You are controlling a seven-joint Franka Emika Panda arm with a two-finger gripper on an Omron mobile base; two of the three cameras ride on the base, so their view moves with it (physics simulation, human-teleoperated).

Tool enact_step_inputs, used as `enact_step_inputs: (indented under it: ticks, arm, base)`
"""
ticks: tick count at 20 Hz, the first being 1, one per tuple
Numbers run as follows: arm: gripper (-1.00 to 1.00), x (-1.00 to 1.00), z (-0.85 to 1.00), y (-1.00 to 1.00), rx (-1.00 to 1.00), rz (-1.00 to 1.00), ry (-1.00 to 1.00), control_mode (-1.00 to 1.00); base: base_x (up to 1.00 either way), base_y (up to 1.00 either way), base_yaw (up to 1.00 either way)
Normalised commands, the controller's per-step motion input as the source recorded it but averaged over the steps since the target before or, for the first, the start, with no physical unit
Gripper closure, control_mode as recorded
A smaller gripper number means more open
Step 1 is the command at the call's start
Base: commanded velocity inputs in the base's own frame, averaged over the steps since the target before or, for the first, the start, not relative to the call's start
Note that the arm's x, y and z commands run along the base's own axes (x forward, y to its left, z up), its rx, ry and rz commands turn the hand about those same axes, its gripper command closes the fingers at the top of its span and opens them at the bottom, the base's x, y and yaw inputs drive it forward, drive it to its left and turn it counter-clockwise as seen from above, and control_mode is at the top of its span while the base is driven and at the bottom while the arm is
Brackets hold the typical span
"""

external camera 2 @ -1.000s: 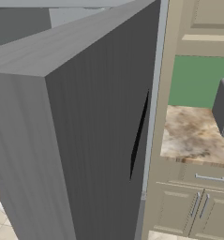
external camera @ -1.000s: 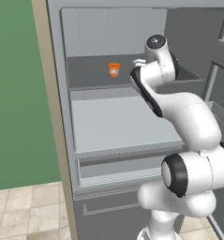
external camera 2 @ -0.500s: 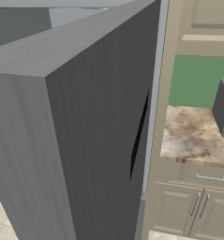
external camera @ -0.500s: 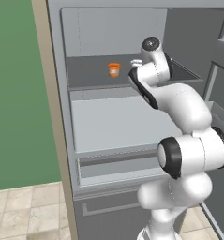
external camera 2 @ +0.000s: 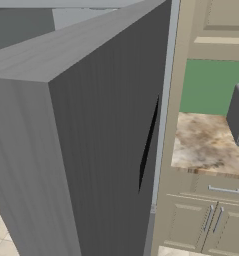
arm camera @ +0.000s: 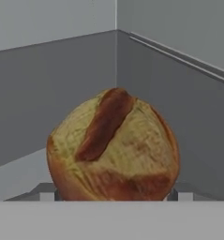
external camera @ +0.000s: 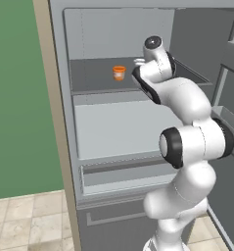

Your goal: Move the jam and bread from the second highest shelf to the top shelf to make space. Then, place the pitcher from the counter on the cleared second highest shelf.

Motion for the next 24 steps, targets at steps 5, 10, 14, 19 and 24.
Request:
enact_step_inputs:
  ticks: [5, 10, 14, 19, 24]
  arm:
    - [-1.0, 0.01, -0.2, 0.0, 0.0, 0.0, -0.1, -1.0]
    - [-1.0, -0.08, -0.1, 0.0, 0.0, 0.0, -0.15, -1.0]
    - [-1.0, -0.4, 0.07, -0.05, 0.0, 0.0, -0.12, -1.0]
    - [-1.0, -0.77, 0.26, 0.0, 0.0, 0.0, 0.0, -1.0]
    - [-1.0, -0.99, 0.22, 0.12, 0.0, 0.0, 0.01, -1.0]
  base:
    - [0.0, 0.0, 0.0]
    - [0.0, 0.0, 0.0]
    - [0.0, 0.0, 0.0]
    - [0.0, 0.0, 0.0]
    - [0.0, 0.0, 0.0]
